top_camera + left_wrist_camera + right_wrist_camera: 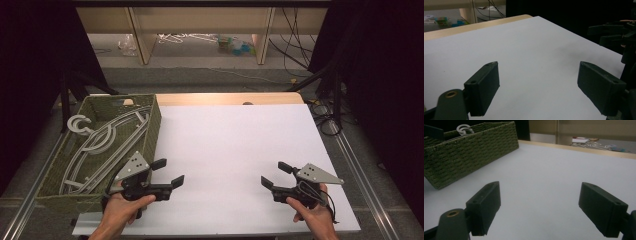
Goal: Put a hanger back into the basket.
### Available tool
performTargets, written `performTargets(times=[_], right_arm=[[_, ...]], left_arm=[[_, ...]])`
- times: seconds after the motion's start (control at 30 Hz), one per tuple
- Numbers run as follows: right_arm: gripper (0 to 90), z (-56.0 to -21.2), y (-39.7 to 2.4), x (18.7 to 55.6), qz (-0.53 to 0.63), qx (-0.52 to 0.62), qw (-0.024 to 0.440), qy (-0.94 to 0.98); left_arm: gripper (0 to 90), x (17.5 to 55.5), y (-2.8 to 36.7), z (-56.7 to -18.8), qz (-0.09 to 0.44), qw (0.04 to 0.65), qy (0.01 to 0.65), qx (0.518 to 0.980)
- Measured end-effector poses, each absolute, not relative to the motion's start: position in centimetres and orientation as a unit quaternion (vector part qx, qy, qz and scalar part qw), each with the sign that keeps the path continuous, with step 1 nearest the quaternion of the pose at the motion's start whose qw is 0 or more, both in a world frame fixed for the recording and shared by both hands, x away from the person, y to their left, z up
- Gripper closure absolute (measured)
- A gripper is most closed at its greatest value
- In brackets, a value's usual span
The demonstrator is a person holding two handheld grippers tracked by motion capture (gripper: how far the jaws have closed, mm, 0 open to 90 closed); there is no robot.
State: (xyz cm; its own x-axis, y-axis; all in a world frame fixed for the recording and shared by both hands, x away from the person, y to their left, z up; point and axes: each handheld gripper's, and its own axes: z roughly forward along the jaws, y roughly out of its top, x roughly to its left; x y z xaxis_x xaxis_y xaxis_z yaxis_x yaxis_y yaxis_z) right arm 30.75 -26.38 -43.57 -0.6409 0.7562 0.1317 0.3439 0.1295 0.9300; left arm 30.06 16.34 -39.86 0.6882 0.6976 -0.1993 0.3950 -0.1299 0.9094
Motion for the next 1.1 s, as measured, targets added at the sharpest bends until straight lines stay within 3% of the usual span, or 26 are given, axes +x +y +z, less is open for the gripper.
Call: performTargets(times=[0.67, 1.1], right_arm=[[18.1, -43.2, -26.1, 29.2, 0.535, 0.368, 0.187, 0.737], [17.1, -43.5, -25.8, 27.5, 0.523, 0.351, 0.193, 0.752]], left_arm=[[16.5, 28.5, 16.5, -42.8, 0.177, 0.551, 0.352, 0.736], [16.5, 28.6, 16.4, -42.9, 0.166, 0.556, 0.355, 0.733]])
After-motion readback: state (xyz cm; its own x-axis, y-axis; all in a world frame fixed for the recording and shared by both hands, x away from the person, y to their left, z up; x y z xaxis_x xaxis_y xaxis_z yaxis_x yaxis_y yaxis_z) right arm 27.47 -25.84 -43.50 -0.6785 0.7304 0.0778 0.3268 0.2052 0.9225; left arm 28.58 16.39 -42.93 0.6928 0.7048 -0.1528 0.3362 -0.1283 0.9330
